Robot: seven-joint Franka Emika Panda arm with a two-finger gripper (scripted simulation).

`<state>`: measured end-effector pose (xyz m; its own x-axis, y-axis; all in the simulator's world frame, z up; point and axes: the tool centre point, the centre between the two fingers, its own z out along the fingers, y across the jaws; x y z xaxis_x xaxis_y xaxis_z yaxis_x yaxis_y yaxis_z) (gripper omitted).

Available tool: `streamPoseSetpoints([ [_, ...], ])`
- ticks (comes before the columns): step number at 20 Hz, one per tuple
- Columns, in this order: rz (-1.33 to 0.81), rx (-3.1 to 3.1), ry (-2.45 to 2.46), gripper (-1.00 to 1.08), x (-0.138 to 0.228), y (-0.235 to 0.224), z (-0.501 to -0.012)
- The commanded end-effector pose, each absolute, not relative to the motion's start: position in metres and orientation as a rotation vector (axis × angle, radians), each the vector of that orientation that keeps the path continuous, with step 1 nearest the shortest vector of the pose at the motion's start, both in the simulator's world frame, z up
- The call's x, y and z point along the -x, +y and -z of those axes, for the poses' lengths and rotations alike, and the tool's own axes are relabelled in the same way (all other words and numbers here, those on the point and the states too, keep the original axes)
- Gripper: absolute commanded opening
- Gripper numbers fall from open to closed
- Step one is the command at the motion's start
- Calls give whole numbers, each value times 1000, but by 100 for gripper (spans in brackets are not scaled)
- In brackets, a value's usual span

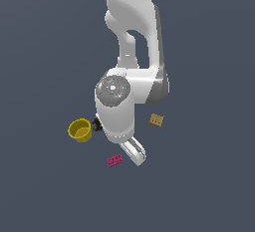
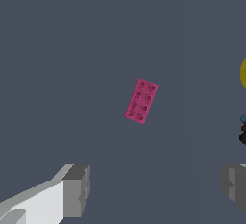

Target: Pick up a designated object from a clutter of objects.

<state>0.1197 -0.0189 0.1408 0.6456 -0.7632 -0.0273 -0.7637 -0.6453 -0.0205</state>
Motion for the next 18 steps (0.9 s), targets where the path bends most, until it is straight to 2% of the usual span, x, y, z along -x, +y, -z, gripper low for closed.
streamPoseSetpoints([
  [1, -22, 2773, 1422, 100, -126, -27, -124],
  [10, -8, 2630, 1705, 100, -139, -47, -80],
  [18, 0, 2572, 1804, 100, -143, -55, -63],
])
